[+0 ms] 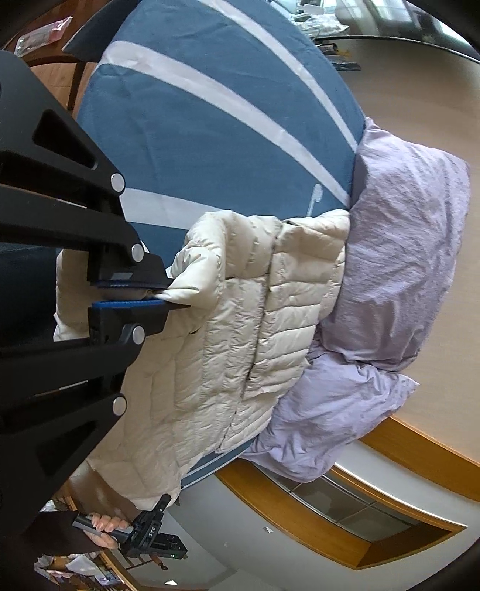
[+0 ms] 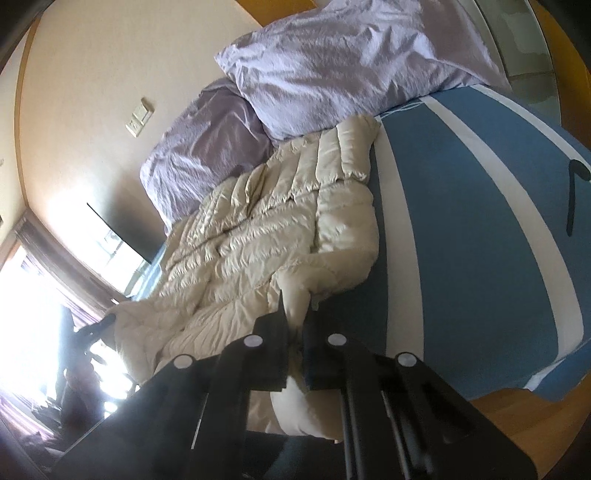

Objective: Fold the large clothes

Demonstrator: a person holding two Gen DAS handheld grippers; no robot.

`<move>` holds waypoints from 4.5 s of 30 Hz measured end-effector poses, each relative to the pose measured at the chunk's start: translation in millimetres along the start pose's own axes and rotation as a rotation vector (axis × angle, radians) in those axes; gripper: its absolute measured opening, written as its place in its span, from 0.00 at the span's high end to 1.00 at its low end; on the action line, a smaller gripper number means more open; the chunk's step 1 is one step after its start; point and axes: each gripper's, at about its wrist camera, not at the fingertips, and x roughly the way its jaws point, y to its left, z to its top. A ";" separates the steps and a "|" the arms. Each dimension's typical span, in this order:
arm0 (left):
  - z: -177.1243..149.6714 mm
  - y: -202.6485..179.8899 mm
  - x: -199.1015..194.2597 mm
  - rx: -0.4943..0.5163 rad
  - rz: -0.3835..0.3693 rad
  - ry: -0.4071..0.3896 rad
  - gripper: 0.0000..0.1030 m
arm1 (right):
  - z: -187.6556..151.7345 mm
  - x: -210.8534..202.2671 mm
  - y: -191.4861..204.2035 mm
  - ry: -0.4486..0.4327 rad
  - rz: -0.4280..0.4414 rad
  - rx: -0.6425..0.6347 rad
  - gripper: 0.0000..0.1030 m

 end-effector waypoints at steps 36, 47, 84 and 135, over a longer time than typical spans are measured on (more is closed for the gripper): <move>170.2 14.4 153.0 0.033 0.193 -0.014 0.97 | 177.0 162.6 -36.9 -0.041 -0.108 0.203 0.94; 204.1 37.6 223.8 -0.064 0.215 0.046 0.95 | 219.7 219.0 -60.9 -0.036 -0.103 0.305 0.90; 126.3 -39.2 197.1 0.153 0.272 0.121 0.31 | 128.6 190.9 63.8 -0.002 -0.332 -0.262 0.67; 198.1 34.5 319.0 0.046 0.559 0.086 0.09 | 217.8 320.6 -6.8 0.024 -0.652 -0.191 0.14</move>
